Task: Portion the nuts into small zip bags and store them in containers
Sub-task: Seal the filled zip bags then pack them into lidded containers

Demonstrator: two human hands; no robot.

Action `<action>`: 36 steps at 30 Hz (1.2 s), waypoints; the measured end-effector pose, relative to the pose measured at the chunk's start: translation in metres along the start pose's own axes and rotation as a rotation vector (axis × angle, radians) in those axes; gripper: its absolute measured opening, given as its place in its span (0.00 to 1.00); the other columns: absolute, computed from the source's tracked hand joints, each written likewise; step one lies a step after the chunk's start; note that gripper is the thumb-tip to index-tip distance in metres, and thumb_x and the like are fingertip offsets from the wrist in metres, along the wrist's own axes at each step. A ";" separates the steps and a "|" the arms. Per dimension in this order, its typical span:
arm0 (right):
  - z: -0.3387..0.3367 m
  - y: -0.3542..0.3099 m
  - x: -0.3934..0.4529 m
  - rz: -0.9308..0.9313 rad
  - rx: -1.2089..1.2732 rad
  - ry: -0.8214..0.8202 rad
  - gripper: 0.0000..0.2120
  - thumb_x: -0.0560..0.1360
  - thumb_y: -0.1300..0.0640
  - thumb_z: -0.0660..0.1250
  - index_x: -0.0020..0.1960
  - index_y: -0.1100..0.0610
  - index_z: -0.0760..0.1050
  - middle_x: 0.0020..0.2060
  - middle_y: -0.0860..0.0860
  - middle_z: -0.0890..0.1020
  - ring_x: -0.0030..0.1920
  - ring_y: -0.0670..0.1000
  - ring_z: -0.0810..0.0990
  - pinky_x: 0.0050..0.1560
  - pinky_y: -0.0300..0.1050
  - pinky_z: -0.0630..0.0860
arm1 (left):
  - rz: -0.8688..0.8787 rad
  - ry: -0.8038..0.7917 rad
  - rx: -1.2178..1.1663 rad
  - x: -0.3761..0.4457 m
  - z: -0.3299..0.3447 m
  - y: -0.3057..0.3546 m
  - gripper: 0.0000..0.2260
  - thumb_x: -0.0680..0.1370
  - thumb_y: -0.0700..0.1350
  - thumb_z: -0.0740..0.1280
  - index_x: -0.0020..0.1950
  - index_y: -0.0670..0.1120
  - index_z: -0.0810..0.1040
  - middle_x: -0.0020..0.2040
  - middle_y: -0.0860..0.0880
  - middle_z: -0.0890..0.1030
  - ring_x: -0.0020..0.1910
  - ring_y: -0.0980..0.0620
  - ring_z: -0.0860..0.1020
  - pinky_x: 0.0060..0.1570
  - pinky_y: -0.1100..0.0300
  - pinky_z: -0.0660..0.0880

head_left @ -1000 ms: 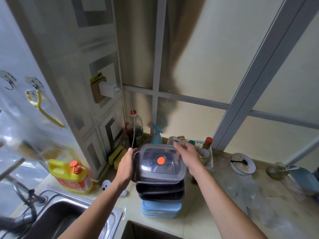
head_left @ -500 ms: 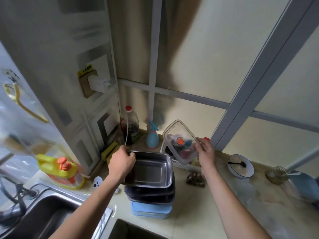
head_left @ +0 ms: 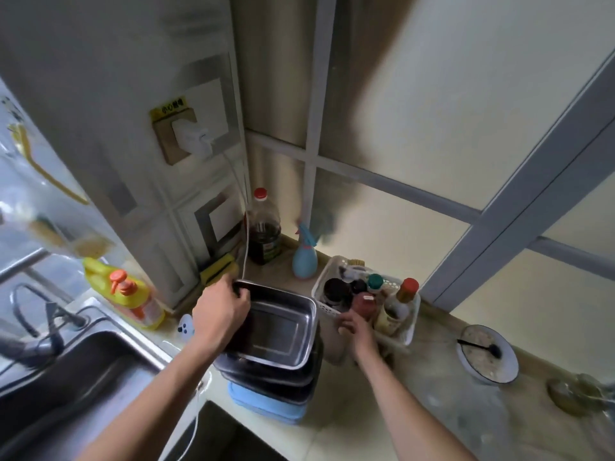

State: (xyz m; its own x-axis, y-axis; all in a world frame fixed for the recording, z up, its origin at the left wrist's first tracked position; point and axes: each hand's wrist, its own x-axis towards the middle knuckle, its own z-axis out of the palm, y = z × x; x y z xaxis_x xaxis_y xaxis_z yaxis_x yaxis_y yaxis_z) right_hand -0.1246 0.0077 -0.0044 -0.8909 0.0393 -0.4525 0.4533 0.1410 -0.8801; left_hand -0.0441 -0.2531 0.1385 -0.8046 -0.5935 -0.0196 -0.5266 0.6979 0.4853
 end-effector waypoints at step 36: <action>-0.079 0.057 -0.038 0.121 -0.094 0.575 0.14 0.74 0.57 0.76 0.53 0.60 0.73 0.53 0.59 0.80 0.50 0.60 0.79 0.48 0.48 0.74 | -0.013 0.157 -0.051 -0.007 -0.007 0.004 0.10 0.74 0.47 0.64 0.51 0.43 0.72 0.50 0.39 0.78 0.49 0.34 0.77 0.49 0.46 0.71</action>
State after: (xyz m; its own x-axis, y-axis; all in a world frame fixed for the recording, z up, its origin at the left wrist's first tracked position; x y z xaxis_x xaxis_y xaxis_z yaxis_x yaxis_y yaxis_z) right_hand -0.0673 0.0926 -0.0260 -0.7177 0.5864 -0.3756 0.5714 0.1878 -0.7989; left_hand -0.0387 -0.2494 0.1465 -0.7426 -0.6607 0.1091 -0.5191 0.6709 0.5296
